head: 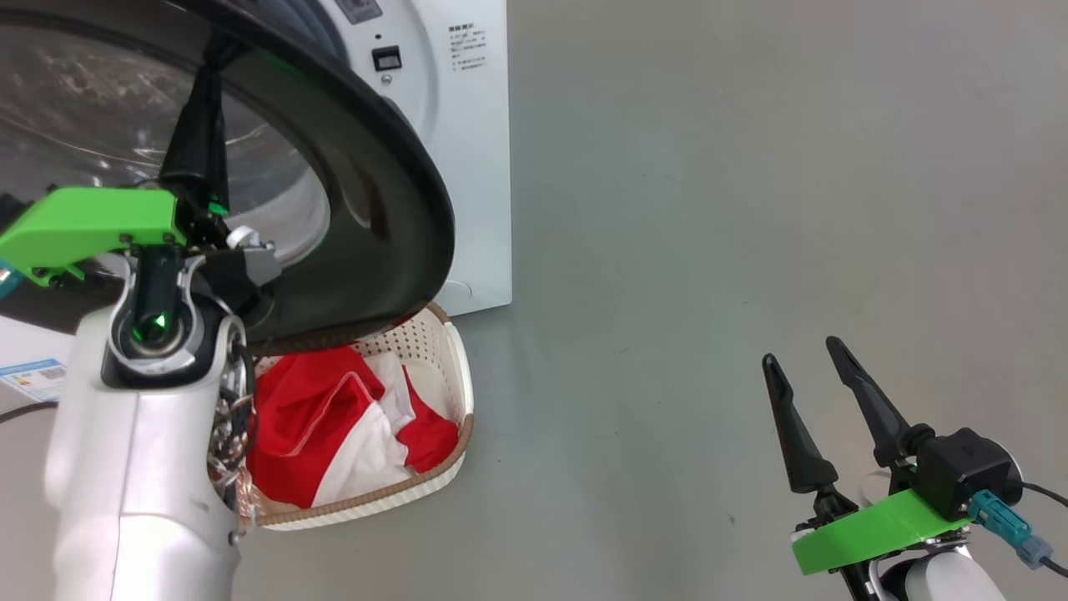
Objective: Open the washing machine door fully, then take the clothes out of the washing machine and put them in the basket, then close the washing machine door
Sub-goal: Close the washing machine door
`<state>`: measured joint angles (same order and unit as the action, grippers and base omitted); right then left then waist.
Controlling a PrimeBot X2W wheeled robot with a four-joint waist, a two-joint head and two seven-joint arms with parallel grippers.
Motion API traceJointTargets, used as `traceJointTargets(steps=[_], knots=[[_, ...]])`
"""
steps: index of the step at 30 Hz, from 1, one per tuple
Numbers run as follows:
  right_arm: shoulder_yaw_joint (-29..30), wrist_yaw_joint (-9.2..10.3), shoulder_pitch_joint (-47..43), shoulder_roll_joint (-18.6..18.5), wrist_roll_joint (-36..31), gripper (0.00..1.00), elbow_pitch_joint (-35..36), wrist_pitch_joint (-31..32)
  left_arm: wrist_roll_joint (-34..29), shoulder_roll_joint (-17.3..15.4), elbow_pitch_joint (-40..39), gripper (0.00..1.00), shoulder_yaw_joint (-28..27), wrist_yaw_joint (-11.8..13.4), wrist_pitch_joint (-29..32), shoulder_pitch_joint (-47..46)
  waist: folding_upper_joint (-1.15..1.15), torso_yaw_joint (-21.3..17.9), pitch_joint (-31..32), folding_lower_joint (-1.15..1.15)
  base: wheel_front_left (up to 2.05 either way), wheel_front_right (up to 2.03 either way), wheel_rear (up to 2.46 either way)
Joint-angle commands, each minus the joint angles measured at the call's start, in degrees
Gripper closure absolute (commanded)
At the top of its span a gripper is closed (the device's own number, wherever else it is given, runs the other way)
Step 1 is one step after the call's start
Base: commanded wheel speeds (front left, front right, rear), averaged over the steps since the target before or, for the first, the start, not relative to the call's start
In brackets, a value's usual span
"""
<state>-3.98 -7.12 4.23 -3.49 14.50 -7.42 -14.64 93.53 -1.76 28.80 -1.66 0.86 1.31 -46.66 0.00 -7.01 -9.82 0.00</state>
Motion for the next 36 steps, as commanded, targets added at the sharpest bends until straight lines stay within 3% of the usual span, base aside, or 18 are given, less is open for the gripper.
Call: traceJointTargets(steps=[1,8,9,11,12,13,20,26,32,36], knots=[[-1.27,-0.36,1.80,-0.67,-0.25,0.00,1.15,-0.36,-0.82,-1.65,-0.61,1.00,-0.92,-1.13,-0.38,-2.27,0.00,-0.04,0.06,0.00,0.00,0.00,0.00],[-0.90,-0.36,1.21,-0.54,-0.08,0.00,0.74,-0.36,-0.56,-1.50,1.93,1.00,0.19,-3.87,0.70,-0.85,0.00,0.60,1.65,0.00,0.00,0.00,0.00],[-0.78,-0.36,1.01,-0.50,-0.04,0.00,0.74,-0.36,-0.93,-1.51,2.00,0.83,0.41,-4.16,0.58,-0.25,0.00,0.77,2.04,0.00,0.00,0.00,0.00],[-0.50,-0.36,0.60,-0.42,0.11,0.00,0.80,-0.36,-1.35,-1.51,1.75,0.59,0.80,-4.76,0.66,1.31,0.00,1.11,2.82,0.00,0.00,0.00,0.00],[-0.33,-0.36,0.35,-0.38,0.16,0.00,0.77,-0.36,-1.60,-1.54,1.46,0.40,1.03,-5.02,0.72,2.20,0.00,1.33,3.23,0.00,0.00,0.00,0.00],[-0.18,-0.36,0.14,-0.34,0.23,0.00,0.77,-0.36,-2.01,-1.65,1.12,0.00,1.31,-5.25,0.72,3.11,0.00,1.56,3.63,0.00,0.00,0.00,0.00],[0.56,-0.36,-1.09,-0.12,0.53,0.00,0.82,-0.36,-8.66,-4.39,-3.97,0.00,5.26,-7.38,-0.19,11.39,0.00,3.04,6.63,0.00,0.00,0.00,0.00],[1.01,-0.36,-2.26,0.02,0.56,0.00,1.19,-0.36,-17.02,-7.44,-6.37,0.00,7.17,-7.69,-6.57,18.50,0.00,4.08,8.98,0.00,0.00,0.00,0.00],[1.51,-0.36,-2.84,0.16,0.70,0.00,1.92,-0.36,-27.17,-11.66,-8.95,0.00,10.22,-7.99,-12.70,23.76,0.00,4.30,10.05,0.00,0.00,0.00,0.00],[1.97,-0.36,-3.39,0.24,0.67,0.00,2.47,-0.36,-37.68,-14.74,-11.22,0.00,12.42,-7.67,-15.55,28.15,0.00,4.36,10.76,0.00,0.00,0.00,0.00]])
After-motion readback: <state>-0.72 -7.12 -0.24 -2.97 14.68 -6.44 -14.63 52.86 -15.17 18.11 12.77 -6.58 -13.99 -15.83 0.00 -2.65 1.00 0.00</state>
